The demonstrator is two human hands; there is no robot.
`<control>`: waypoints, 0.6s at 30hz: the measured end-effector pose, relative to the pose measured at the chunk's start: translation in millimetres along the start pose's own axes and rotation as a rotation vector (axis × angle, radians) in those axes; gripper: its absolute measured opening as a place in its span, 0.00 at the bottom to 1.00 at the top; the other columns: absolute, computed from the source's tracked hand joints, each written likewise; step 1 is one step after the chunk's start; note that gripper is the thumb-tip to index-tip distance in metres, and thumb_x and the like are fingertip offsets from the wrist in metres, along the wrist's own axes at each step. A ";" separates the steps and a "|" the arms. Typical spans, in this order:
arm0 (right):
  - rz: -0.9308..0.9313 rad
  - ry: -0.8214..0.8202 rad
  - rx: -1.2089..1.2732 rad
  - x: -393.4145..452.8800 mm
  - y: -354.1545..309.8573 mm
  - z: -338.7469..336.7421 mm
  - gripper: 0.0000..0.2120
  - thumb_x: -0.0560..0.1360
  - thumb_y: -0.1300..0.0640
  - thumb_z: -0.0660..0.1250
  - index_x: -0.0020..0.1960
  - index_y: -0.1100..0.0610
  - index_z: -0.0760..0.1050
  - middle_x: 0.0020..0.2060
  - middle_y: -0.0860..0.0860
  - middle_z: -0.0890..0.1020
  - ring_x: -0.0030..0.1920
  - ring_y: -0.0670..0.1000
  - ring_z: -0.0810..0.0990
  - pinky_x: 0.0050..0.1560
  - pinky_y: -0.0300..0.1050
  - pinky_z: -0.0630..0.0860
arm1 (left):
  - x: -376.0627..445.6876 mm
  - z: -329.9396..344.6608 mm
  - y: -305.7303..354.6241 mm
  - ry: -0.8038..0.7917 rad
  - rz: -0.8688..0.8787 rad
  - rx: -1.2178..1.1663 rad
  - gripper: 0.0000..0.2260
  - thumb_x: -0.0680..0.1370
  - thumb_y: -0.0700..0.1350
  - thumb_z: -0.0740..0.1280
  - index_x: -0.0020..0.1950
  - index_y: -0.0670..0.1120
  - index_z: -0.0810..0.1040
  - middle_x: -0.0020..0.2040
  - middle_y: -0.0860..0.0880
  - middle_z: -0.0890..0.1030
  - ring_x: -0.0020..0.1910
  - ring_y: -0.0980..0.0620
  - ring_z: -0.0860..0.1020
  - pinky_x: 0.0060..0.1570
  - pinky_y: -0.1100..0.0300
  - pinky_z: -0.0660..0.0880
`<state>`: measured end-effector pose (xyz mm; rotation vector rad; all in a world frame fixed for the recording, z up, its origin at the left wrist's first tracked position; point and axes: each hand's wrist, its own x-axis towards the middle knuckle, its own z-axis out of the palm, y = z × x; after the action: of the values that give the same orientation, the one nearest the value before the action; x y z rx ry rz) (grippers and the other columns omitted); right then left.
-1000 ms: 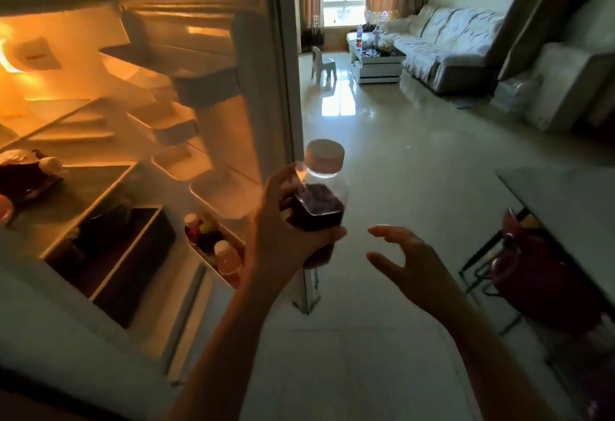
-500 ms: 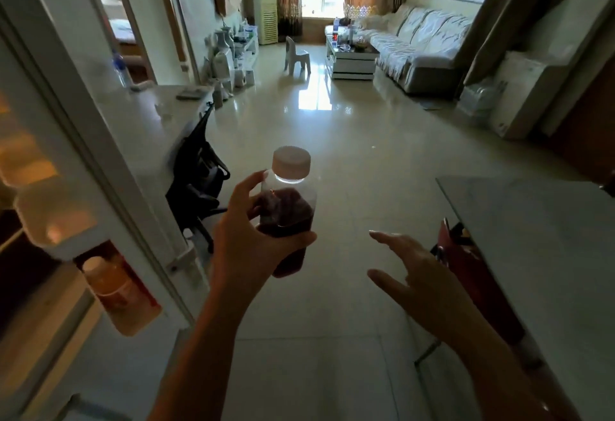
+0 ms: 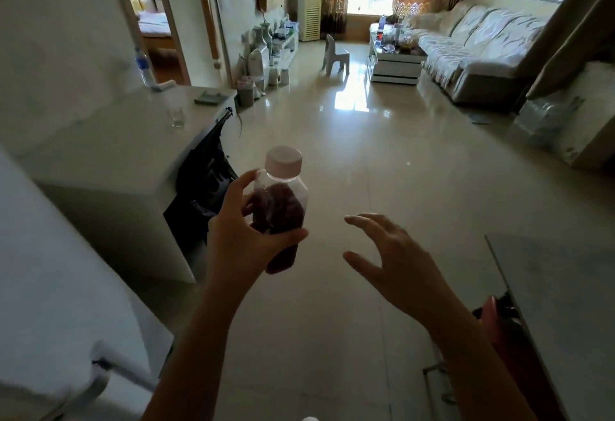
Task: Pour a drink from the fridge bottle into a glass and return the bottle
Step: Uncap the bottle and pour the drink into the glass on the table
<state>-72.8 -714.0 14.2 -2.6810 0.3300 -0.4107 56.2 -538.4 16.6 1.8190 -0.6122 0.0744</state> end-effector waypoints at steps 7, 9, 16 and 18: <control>-0.023 -0.028 0.056 115.3 50.7 2.0 0.25 0.74 0.45 0.64 0.69 0.47 0.64 0.68 0.46 0.70 0.63 0.48 0.72 0.58 0.44 0.70 | 110.5 40.3 -30.1 0.036 -0.019 0.052 0.46 0.53 0.64 0.75 0.68 0.54 0.64 0.64 0.48 0.76 0.61 0.50 0.76 0.56 0.44 0.77; -0.037 -0.067 0.081 149.3 65.8 8.9 0.25 0.74 0.44 0.64 0.69 0.46 0.64 0.68 0.46 0.70 0.63 0.47 0.72 0.59 0.45 0.72 | 137.5 52.3 -38.4 0.060 -0.057 0.044 0.47 0.52 0.64 0.74 0.68 0.54 0.64 0.63 0.50 0.76 0.60 0.52 0.76 0.57 0.45 0.77; -0.212 -0.172 0.110 306.7 116.9 37.1 0.25 0.74 0.43 0.63 0.69 0.45 0.63 0.67 0.45 0.70 0.62 0.47 0.73 0.57 0.45 0.75 | 252.9 93.0 -78.2 0.188 -0.107 0.125 0.44 0.55 0.56 0.78 0.69 0.54 0.64 0.62 0.53 0.76 0.61 0.54 0.75 0.59 0.47 0.75; -0.274 -0.215 0.109 353.0 129.4 40.6 0.24 0.75 0.43 0.63 0.69 0.45 0.64 0.67 0.45 0.70 0.62 0.46 0.73 0.58 0.45 0.75 | 285.6 100.6 -87.6 0.257 -0.126 0.180 0.44 0.57 0.53 0.80 0.68 0.53 0.64 0.63 0.51 0.76 0.61 0.53 0.75 0.60 0.48 0.75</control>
<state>246.8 -916.0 6.6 -2.6368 -0.1210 -0.2076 315.8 -716.9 5.4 1.9773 -0.3164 0.2813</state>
